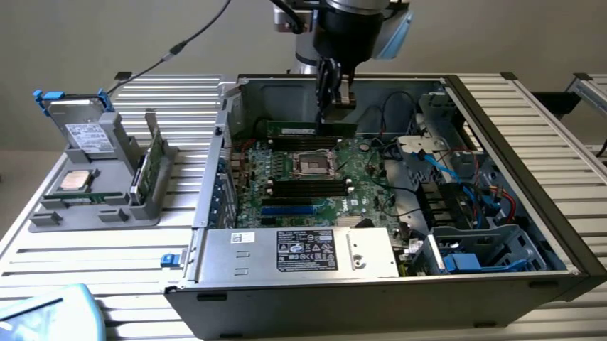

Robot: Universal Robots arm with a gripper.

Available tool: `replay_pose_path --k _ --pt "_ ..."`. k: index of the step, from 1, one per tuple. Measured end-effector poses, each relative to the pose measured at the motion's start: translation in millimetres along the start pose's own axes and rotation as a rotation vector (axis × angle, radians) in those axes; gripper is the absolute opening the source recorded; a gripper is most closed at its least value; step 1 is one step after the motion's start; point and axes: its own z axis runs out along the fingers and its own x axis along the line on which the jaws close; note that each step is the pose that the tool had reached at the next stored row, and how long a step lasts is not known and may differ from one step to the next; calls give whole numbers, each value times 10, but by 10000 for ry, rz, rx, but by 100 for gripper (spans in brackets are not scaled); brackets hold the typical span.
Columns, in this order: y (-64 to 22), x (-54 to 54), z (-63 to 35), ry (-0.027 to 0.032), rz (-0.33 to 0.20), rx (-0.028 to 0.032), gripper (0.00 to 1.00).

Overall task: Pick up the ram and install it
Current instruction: 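Pick up the ram and move it above insertion slot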

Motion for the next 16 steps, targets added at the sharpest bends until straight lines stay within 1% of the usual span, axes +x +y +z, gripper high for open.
replay_pose_path --k 5,10,13,16 --pt "-18 -27 60 3 53 24 14" --pt "-26 -45 112 16 85 80 14" --pt "-30 -59 139 49 91 132 14" --pt "-34 -74 163 96 98 203 14"
